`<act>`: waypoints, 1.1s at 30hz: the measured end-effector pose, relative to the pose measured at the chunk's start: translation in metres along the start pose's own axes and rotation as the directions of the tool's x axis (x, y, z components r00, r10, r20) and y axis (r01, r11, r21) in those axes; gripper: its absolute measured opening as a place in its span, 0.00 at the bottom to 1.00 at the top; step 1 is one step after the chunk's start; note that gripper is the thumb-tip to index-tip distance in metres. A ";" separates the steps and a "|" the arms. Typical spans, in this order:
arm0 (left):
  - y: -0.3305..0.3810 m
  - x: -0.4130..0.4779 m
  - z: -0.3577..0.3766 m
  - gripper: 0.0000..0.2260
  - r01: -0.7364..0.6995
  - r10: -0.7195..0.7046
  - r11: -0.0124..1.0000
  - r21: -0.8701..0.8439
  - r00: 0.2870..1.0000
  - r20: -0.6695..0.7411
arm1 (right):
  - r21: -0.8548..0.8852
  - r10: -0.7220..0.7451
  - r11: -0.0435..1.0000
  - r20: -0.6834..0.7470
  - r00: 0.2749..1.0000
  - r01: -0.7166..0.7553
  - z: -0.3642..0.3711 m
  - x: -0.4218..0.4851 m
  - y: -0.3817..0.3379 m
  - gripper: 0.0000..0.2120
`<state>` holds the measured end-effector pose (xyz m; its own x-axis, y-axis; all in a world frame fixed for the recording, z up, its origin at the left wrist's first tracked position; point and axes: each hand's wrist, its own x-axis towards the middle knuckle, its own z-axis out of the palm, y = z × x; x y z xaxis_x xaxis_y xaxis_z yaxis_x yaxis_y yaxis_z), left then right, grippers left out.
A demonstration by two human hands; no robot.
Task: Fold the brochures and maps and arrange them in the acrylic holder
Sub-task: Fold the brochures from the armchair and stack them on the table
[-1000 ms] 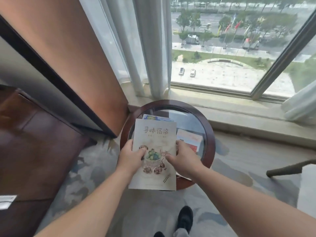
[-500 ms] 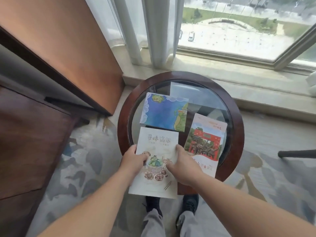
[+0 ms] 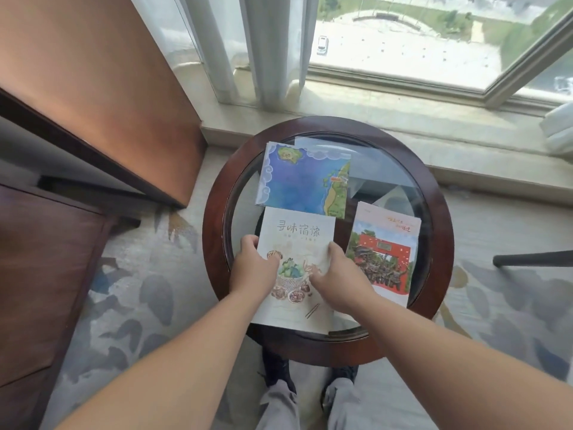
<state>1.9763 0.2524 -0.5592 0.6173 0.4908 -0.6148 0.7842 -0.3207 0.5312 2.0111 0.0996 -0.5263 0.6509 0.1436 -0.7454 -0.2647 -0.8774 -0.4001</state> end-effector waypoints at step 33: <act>-0.036 -0.001 0.066 0.34 -0.551 0.576 0.353 0.756 0.765 0.289 | -0.697 -0.403 0.645 0.038 0.914 0.314 -0.039 0.077 0.011 0.54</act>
<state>1.9513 0.2101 -0.6160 0.9423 -0.0433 -0.3321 -0.0155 -0.9962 0.0860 2.0865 0.0833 -0.5675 0.6747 0.5027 -0.5404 0.5294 -0.8398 -0.1202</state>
